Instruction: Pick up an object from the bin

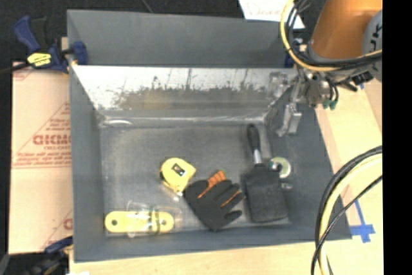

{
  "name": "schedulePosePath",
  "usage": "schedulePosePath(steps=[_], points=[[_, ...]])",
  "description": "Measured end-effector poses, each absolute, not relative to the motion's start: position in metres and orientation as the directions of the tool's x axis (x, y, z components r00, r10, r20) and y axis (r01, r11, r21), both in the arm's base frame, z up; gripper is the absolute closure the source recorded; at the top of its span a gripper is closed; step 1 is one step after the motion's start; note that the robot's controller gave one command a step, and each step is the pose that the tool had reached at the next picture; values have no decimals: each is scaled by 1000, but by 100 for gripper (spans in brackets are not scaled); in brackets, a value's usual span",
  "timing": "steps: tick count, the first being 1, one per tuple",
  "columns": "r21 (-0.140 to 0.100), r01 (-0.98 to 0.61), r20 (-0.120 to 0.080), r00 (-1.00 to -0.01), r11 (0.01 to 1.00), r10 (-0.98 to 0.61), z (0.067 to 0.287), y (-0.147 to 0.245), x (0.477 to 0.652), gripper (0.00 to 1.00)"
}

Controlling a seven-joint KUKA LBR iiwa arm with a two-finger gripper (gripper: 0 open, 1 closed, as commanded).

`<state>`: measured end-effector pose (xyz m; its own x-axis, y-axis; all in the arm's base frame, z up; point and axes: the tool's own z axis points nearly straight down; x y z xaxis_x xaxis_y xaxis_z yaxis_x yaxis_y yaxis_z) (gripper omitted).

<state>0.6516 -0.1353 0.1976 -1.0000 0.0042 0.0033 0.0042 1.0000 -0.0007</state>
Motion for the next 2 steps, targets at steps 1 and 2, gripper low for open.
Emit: schedulePosePath(steps=[1,2], points=[[-2,0,-5,-1000,1000,0,203,-135,653,0],[3,-631,-7,-776,776,-631,70,-116,591,0]])
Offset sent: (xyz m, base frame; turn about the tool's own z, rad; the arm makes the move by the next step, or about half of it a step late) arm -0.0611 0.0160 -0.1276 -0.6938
